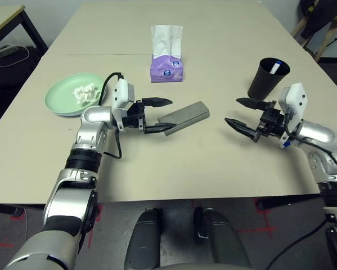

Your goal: Organize and tidy the items on the table.

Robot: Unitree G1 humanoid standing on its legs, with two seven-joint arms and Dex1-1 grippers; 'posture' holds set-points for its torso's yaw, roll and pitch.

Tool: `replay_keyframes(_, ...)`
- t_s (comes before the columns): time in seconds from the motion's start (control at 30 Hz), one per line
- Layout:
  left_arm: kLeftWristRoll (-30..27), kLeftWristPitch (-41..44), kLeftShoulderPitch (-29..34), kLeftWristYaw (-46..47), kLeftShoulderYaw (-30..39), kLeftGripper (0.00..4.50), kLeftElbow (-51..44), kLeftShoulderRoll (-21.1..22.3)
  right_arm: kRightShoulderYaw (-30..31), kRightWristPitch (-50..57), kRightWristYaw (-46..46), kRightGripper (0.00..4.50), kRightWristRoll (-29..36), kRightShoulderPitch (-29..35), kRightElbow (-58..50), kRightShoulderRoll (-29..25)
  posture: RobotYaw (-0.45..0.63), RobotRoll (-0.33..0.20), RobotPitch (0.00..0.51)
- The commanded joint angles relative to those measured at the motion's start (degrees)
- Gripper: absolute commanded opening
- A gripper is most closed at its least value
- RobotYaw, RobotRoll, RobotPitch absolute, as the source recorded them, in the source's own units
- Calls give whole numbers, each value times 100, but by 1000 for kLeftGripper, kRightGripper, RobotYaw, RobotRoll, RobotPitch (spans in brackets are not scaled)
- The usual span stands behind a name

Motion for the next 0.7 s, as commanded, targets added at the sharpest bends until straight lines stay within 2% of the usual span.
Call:
replay_keyframes(0.03,-115,14,135,-122,-154,4420,-303,-100,354,732,58,4500,-423,-156,-104,-470,-4,0,166)
replay_keyframes(0.17,-120,89,187,-65,-209,4420,-445,-151,901,972,782,4500,-881,-367,-212,-1290,-3,0,164)
replay_keyframes(0.23,-142,135,218,-31,-207,4420,-522,-167,1332,646,1547,4500,-1266,-592,-35,-1834,1,0,163)
replay_keyframes(0.33,-153,198,312,70,-199,4420,-667,-173,1883,-127,2281,4500,-1939,-1172,532,-2256,18,0,163)
replay_keyframes(0.43,-139,178,418,176,-187,4420,-763,-153,2351,-1115,2769,4500,-2613,-1697,1176,-2426,26,0,164)
replay_keyframes(0.7,-157,216,444,385,-127,4420,-836,-71,2993,-3241,3077,4500,-3726,-2380,2583,-2292,42,0,176)
